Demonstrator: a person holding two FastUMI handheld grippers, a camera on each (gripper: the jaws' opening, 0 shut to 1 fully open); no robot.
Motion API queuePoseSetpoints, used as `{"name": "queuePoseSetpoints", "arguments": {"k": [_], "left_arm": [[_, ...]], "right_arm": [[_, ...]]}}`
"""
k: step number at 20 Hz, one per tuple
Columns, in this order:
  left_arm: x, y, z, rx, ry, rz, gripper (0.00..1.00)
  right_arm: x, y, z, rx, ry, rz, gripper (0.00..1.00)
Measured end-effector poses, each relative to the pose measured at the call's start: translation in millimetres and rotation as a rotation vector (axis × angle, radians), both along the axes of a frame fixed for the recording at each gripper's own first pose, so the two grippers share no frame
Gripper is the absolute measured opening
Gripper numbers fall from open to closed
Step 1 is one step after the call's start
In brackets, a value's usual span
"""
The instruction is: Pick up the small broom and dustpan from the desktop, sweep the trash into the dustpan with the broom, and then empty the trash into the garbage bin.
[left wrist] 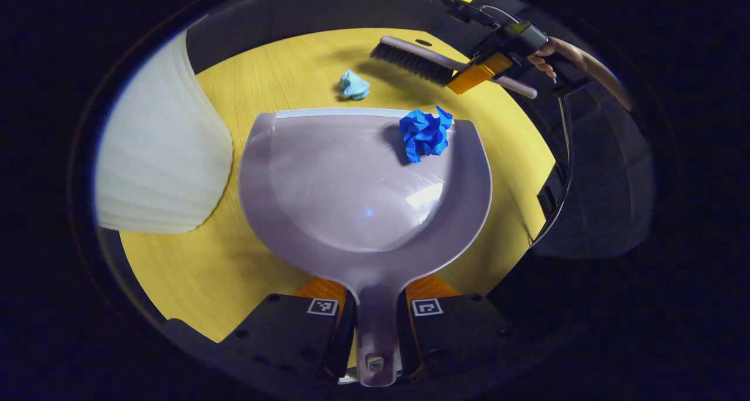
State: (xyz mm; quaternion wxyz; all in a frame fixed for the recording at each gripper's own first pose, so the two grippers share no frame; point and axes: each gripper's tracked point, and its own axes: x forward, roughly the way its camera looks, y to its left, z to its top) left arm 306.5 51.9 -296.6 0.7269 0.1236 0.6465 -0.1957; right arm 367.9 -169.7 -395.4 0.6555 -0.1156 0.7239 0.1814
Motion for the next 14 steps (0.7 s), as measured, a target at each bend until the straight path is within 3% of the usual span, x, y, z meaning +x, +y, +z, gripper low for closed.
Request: {"name": "queuePoseSetpoints", "arguments": {"k": [5,7,9,10,11,14], "left_arm": [[32.8,-23.3,-21.0,0.102,0.081,-0.051,0.31],[60.0,-18.6,-23.6,0.129,0.062,-0.086,0.29],[76.4,-12.7,-17.0,0.12,0.024,-0.118,0.3],[82.6,-14.0,-35.9,0.129,0.038,-0.114,0.3],[79.8,-5.6,-21.2,0.119,0.038,-0.107,0.3],[76.6,-10.8,-23.0,0.051,-0.008,-0.084,0.3]], "right_arm": [[25.8,66.7,1.3,-0.061,0.011,0.205,0.24],[24.5,100.5,19.4,0.011,0.047,0.263,0.24],[9.6,123.0,47.8,0.108,0.157,0.335,0.24],[5.8,126.9,62.2,0.139,0.203,0.35,0.24],[20.2,126.9,62.1,0.159,0.211,0.338,0.25],[22.3,133.0,69.8,0.215,0.205,0.237,0.24]]}}
